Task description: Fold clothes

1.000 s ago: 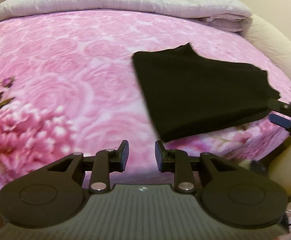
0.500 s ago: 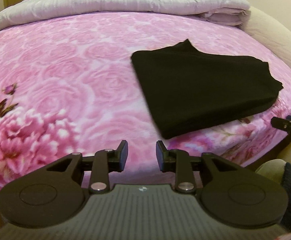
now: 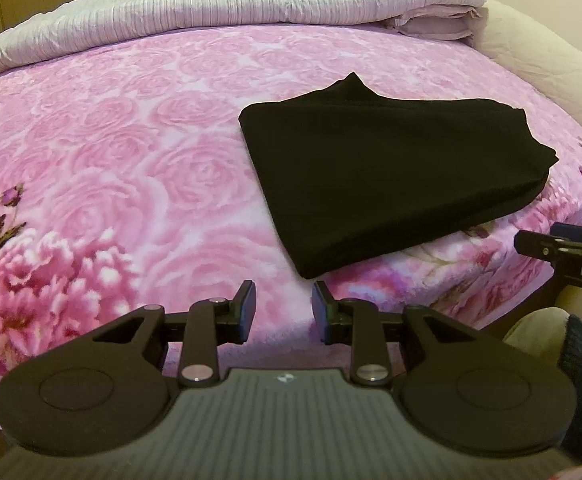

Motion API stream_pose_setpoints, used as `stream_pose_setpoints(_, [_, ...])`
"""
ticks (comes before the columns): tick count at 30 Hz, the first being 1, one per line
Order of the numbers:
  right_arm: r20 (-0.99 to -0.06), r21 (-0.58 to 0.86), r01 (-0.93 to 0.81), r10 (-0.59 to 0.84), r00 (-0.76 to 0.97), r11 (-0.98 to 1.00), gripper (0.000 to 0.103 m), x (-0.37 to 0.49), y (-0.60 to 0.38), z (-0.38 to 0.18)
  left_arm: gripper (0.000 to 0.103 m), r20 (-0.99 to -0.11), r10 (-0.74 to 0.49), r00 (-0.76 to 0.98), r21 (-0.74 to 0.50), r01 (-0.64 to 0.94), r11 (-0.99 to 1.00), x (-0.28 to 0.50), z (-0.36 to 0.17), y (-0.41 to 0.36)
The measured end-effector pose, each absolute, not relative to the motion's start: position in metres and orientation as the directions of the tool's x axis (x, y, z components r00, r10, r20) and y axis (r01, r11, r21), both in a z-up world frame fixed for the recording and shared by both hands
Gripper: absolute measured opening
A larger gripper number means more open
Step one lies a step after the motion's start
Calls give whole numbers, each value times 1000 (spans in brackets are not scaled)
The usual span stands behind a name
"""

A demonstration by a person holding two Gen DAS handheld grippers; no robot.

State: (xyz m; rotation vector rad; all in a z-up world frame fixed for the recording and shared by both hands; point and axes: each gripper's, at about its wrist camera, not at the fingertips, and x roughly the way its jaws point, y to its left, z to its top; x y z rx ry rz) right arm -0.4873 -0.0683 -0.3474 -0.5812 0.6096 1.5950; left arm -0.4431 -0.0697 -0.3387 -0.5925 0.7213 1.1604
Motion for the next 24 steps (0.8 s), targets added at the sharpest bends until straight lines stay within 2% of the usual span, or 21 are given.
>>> stream_pose_setpoints(7, [-676,151,-973,700,-230,-174,65,-488,-66,-351,26,-772,598,216,-32,-952,303,-439,-339,-68])
stream_pose_setpoints(14, [-645,83,-964,724,-244,-251,64,-500,-65,-356,27,-780,568,262,-91,-946,311,-447,-348,-64])
stream_pose_setpoints(19, [-573,-172,-902,785,-236,-396,64,-531,-74,-365,26,-783,541,308,-188,-945,266,-471,-358,-59])
stream_pose_setpoints(24, [-531,-436,-718,799,-281,-542,64,-575,-81,-388,26,-786,539,302,-221,-952,212,-494,-366,-52])
